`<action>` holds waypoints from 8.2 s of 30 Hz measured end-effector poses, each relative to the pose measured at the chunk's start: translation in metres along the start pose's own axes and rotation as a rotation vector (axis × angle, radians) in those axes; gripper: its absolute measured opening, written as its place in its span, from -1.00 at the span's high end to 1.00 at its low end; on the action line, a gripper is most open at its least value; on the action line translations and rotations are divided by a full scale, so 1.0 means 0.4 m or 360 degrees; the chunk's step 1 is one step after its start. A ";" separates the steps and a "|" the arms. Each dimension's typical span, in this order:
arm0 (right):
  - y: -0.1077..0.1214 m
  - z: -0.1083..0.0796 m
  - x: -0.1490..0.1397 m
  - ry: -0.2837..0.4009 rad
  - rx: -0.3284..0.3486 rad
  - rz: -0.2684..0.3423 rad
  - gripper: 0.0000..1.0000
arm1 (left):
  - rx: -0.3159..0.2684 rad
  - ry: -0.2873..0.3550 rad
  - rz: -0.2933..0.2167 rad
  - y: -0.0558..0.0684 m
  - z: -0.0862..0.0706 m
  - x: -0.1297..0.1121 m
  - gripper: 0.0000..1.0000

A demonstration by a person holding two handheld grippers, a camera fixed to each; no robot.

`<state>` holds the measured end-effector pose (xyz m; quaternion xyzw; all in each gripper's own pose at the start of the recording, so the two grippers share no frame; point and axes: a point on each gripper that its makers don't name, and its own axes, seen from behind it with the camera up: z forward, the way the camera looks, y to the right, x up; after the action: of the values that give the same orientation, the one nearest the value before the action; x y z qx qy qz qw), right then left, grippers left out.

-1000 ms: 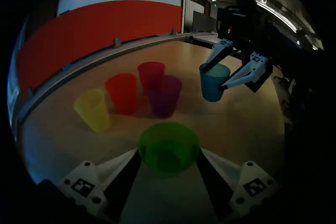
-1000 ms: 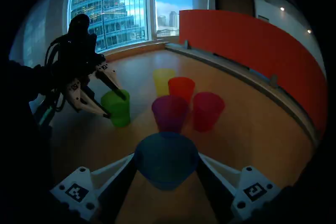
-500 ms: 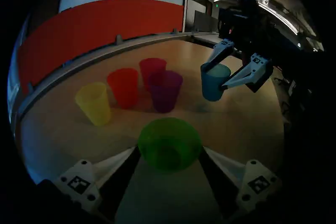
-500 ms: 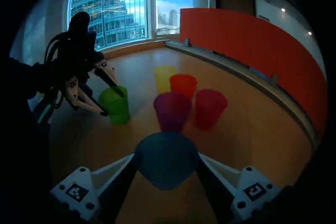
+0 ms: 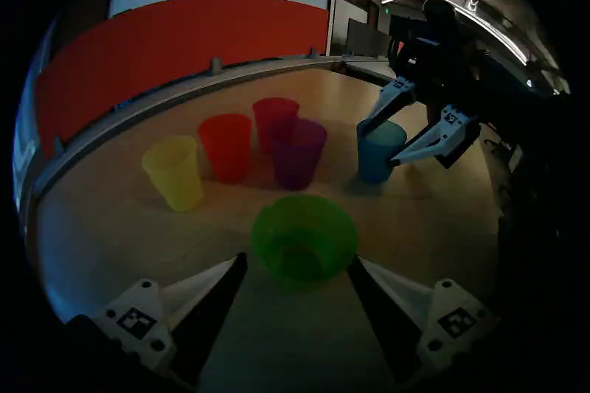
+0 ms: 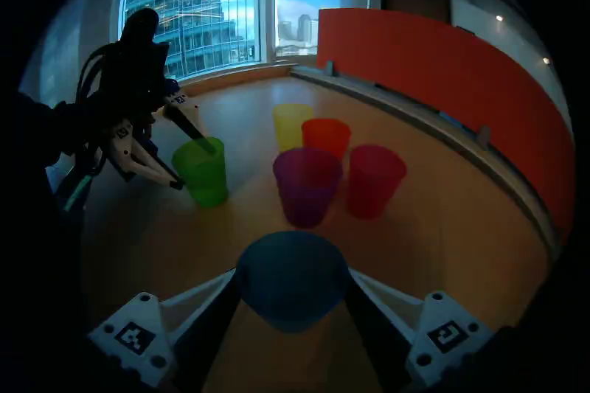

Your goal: Pour water

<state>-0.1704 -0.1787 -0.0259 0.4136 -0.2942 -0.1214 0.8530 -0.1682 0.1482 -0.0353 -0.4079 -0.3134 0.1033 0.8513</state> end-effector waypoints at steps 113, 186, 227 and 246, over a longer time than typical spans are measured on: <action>0.289 -0.565 0.121 0.0997 -0.1515 0.0390 -0.99 | 0.1242 0.1014 -0.0219 -0.242 -0.412 0.245 -1.00; 0.269 -0.607 0.081 0.1020 -0.1570 0.0520 -1.00 | 0.1376 0.1072 -0.0377 -0.287 -0.322 0.043 -1.00; 0.268 -0.615 0.085 0.1041 -0.1554 0.0398 -1.00 | 0.1378 0.1026 -0.0366 -0.292 -0.312 0.033 -1.00; 0.304 -0.468 0.044 0.1029 -0.1503 0.0462 -1.00 | 0.1378 0.1026 -0.0367 -0.293 -0.313 0.032 -1.00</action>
<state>-0.0478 0.0085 -0.0150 -0.0394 0.0131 0.0112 0.9991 -0.0902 -0.0008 0.0005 0.0054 -0.0082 -0.0012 1.0000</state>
